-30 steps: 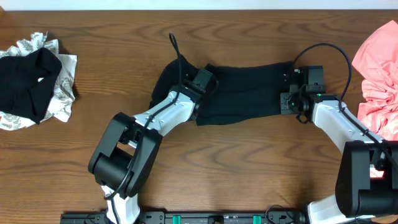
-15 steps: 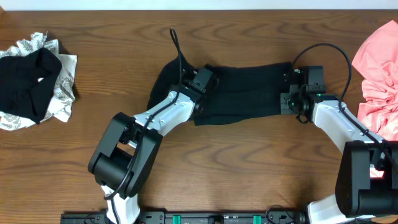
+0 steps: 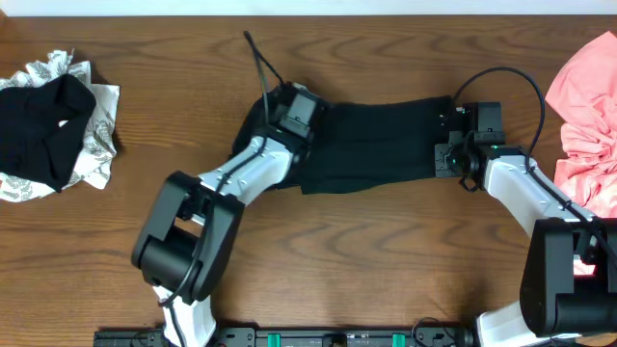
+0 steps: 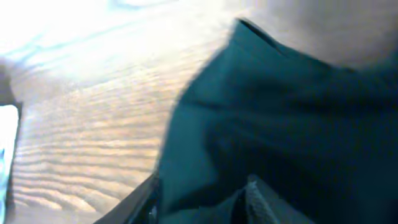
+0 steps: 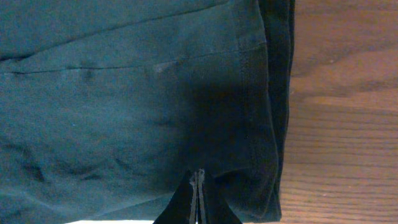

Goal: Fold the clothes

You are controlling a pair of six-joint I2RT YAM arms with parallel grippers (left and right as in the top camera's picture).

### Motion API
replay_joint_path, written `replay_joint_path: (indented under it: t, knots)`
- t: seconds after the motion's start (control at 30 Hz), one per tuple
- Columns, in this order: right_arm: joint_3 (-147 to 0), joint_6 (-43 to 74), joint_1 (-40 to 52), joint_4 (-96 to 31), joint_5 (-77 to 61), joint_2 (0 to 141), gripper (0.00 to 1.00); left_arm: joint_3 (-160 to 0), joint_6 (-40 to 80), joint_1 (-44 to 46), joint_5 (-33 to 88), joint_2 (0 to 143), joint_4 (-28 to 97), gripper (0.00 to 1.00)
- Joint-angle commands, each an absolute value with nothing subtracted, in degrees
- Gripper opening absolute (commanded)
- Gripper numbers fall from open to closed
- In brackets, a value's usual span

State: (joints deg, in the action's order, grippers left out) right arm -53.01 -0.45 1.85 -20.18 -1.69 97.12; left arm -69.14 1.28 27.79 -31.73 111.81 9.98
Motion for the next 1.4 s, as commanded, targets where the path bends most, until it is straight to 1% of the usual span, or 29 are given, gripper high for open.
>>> replay_joint_path:
  t: [0.0,0.07,0.17,0.27,0.37,0.43,0.47,0.57,0.7,0.87,1.0,1.2,1.37]
  knots:
    - [-52.73,-0.49,2.31,-20.14,-1.93,97.51,0.03,-71.64,1.78,25.21,-33.06,111.79,10.15,0.54]
    - [-52.73,-0.49,2.31,-20.16,-1.96,97.51,0.05,-72.73,2.63,24.43,-33.06,110.32,12.14,0.64]
    - [-52.73,-0.49,2.31,-20.21,-1.96,97.51,0.06,-73.87,7.66,24.16,-31.94,106.39,16.14,0.70]
    - [-52.84,-0.56,2.33,-20.58,-2.00,97.41,0.04,-73.91,12.16,24.16,-24.25,101.34,19.33,0.70]
    - [-54.54,-3.44,2.74,-23.35,-3.55,96.31,0.06,-73.91,15.88,24.16,-14.15,97.89,23.35,0.70]
    - [-56.49,-4.91,3.64,-26.44,-3.92,94.74,0.08,-73.82,19.20,24.16,-11.97,97.62,26.24,0.70]
    - [-57.23,-5.58,4.27,-27.42,-3.90,93.91,0.10,-73.58,21.12,24.16,-11.99,98.00,27.35,0.70]
    - [-57.87,-7.35,6.39,-28.08,-3.92,92.20,0.21,-72.51,23.94,24.16,-11.94,99.77,29.36,0.70]
    - [-57.71,-9.43,8.38,-28.05,-3.84,92.64,0.29,-72.44,23.90,24.14,-11.86,102.32,32.60,0.69]
    - [-57.65,-9.52,8.54,-27.16,-3.22,94.56,0.27,-72.42,23.86,23.35,-10.87,104.95,34.15,0.69]
    - [-57.63,-9.52,8.54,-26.33,-3.20,97.27,0.22,-72.42,23.86,21.45,-9.61,107.63,34.28,0.69]
    - [-57.63,-9.54,8.54,-24.21,-3.20,101.41,0.20,-72.42,23.83,17.87,-1.76,111.24,34.52,0.69]
    - [-57.63,-9.52,8.47,-24.91,-3.11,103.13,0.20,-72.42,23.68,16.69,-1.50,111.24,36.84,0.69]
